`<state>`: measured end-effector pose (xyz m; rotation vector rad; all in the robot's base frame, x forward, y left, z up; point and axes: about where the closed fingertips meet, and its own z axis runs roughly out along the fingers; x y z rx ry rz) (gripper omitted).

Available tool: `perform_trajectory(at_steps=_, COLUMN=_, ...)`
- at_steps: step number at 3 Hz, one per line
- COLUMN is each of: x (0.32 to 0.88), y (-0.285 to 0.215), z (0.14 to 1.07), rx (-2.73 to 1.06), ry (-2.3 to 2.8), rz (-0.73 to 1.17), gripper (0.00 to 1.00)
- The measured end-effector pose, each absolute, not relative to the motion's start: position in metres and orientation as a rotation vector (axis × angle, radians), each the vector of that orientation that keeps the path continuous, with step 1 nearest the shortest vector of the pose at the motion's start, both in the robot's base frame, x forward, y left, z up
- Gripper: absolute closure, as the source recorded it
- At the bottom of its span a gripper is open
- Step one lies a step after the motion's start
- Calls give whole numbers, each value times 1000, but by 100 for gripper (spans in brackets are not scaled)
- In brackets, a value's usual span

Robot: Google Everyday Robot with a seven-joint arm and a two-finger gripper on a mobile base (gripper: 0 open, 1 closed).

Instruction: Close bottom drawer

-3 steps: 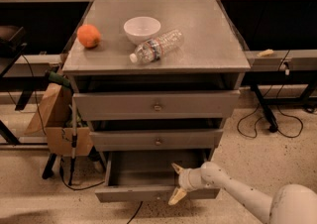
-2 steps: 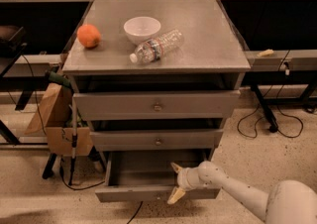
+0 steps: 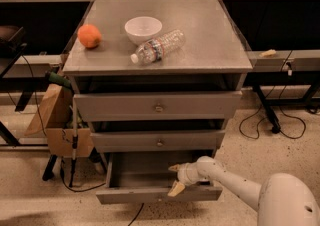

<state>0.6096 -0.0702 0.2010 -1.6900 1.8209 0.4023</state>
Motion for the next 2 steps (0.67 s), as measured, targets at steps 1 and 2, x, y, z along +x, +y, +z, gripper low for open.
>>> perform_trajectory(at_steps=1, x=616, y=-71, z=204, rx=-1692, ry=1824, rz=385, gripper=65)
perform_trajectory(at_steps=2, x=612, y=-71, z=204, rx=-1692, ry=1824, rz=385, gripper=89)
